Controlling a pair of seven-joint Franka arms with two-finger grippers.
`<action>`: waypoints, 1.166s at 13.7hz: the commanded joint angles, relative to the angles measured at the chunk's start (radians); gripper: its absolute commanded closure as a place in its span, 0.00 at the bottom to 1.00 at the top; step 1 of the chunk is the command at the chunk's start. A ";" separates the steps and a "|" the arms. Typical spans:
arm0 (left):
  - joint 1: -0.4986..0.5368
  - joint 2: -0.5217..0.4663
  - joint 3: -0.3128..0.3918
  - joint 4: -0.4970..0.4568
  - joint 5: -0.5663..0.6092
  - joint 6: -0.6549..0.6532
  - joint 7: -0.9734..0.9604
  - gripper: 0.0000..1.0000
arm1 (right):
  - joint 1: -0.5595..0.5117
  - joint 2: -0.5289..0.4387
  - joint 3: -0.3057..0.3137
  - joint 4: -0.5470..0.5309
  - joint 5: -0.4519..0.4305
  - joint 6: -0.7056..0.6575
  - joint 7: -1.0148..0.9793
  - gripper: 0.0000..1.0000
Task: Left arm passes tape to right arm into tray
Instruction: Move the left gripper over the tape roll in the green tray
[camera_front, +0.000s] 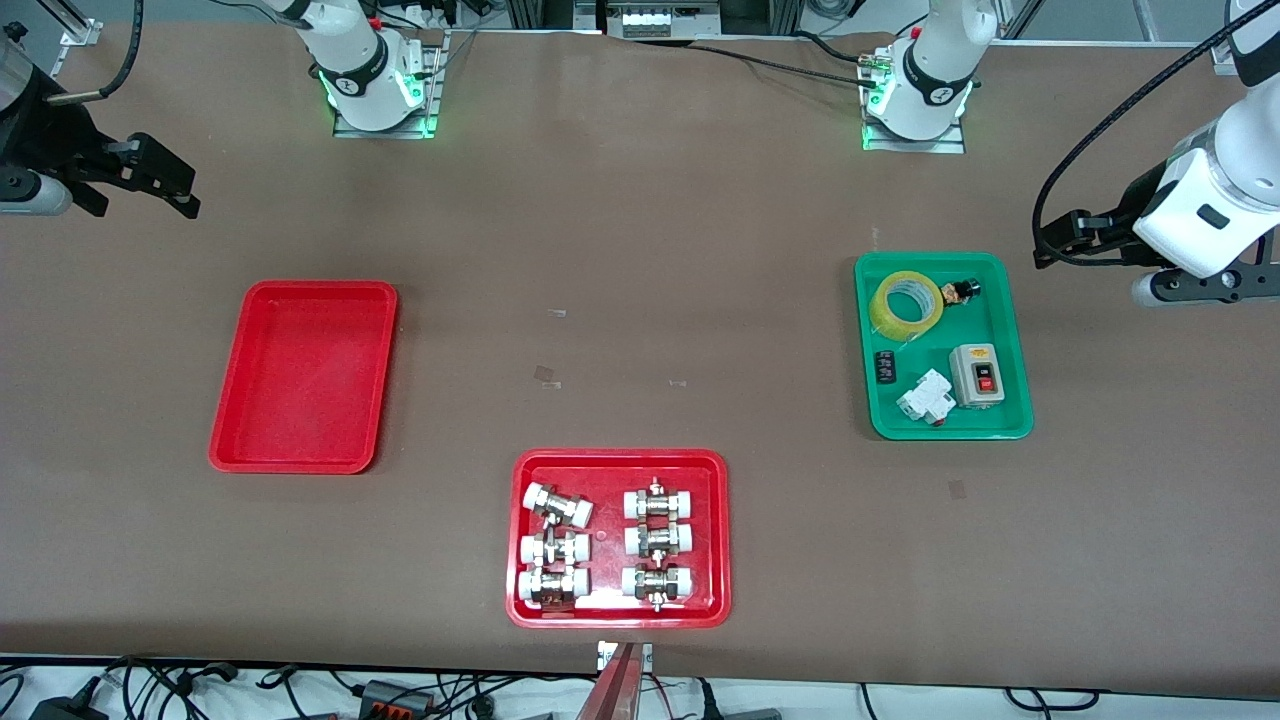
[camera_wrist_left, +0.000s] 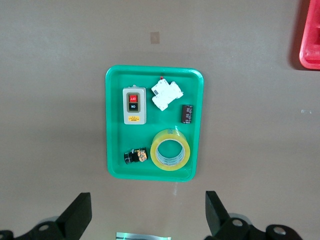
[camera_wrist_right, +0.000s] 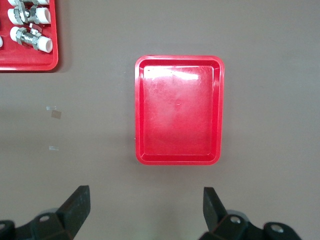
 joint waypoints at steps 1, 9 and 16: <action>0.017 -0.017 -0.009 -0.011 -0.018 -0.002 -0.004 0.00 | 0.002 -0.017 0.001 -0.016 0.006 0.013 0.002 0.00; 0.022 0.049 0.007 0.003 -0.003 0.018 -0.009 0.00 | 0.002 -0.014 0.001 -0.009 0.004 0.009 0.001 0.00; 0.022 0.262 0.001 -0.017 0.060 0.053 -0.012 0.00 | 0.001 -0.011 0.001 -0.010 0.004 0.007 0.004 0.00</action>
